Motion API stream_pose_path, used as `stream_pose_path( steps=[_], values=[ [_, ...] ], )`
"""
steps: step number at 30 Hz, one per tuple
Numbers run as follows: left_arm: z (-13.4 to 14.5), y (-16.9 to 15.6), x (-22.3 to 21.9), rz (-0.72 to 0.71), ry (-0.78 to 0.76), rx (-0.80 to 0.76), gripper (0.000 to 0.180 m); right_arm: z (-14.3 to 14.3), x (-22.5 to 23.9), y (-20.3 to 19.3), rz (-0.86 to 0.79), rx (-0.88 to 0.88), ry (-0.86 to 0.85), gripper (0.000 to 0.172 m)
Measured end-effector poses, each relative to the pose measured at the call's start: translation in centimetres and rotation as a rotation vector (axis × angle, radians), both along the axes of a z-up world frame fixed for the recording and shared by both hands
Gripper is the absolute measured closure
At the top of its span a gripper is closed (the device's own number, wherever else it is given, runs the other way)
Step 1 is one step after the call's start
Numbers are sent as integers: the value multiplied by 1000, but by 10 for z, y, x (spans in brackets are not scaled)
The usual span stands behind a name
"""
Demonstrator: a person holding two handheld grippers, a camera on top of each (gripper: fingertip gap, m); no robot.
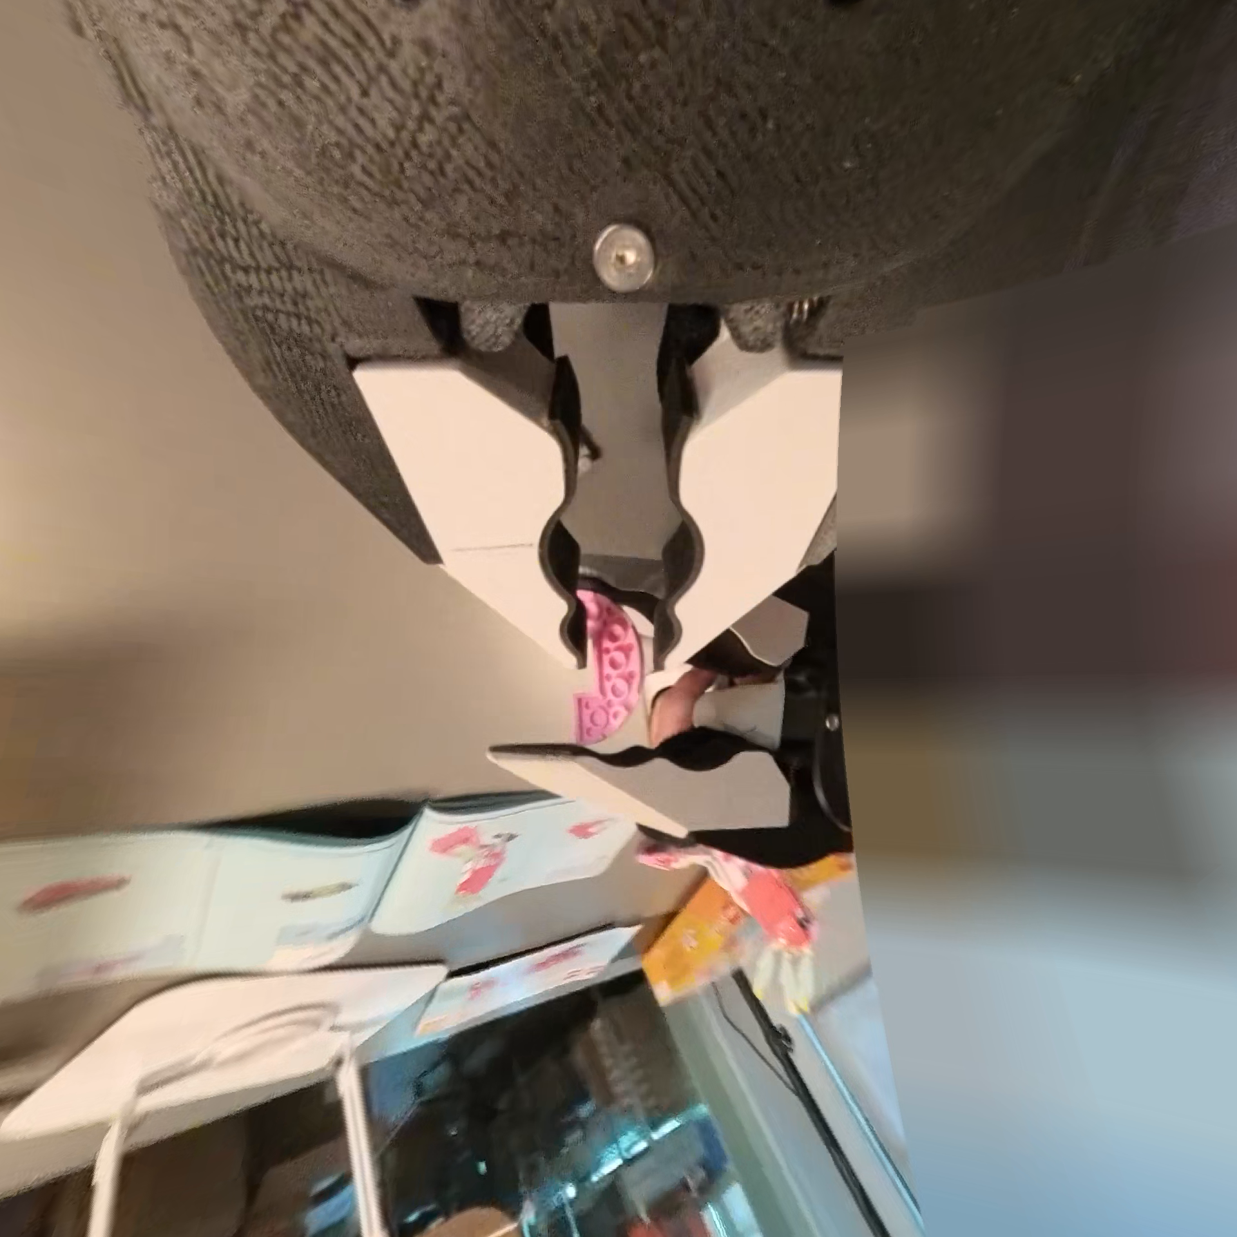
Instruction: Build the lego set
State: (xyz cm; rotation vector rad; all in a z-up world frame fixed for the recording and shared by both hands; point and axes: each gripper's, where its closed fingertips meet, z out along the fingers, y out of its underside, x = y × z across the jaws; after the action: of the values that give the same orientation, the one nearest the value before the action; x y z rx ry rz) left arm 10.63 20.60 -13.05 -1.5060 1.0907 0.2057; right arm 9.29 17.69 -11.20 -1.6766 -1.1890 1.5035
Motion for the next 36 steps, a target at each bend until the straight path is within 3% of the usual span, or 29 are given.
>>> stream_pose_path(
  steps=[1,8,11,13,15,19,21,26,31,33,36],
  values=[
    [-2,1,-2,10,-4,-18,127,1,-2,0,-17,65,-13,154],
    [-9,0,-1,-2,-74,-113,127,-5,-5,2,-53,236,-160,167],
    [-15,-4,3,-32,-234,-312,103,-14,10,29,-160,108,-206,169],
    [-24,-12,8,-84,-278,-458,93,-36,23,42,-185,-64,-295,169],
    [-38,-20,9,-125,-257,-548,91,-57,33,49,-180,-195,-379,169],
    [-61,-28,11,-150,-133,-602,99,-72,41,59,-172,-238,-429,167],
    [-59,-28,13,-158,-127,-591,104,-79,44,65,-176,-177,-461,161],
    [-62,-29,13,-158,-137,-629,110,-75,50,72,-171,70,-459,124],
    [-63,-32,18,-184,-138,-653,121,-70,46,53,-26,406,-388,117],
    [-64,-35,20,-195,-140,-676,128,-80,49,54,21,484,-448,115],
    [-64,-33,16,-184,-136,-675,144,-77,46,53,130,521,-390,113]
  ],
)
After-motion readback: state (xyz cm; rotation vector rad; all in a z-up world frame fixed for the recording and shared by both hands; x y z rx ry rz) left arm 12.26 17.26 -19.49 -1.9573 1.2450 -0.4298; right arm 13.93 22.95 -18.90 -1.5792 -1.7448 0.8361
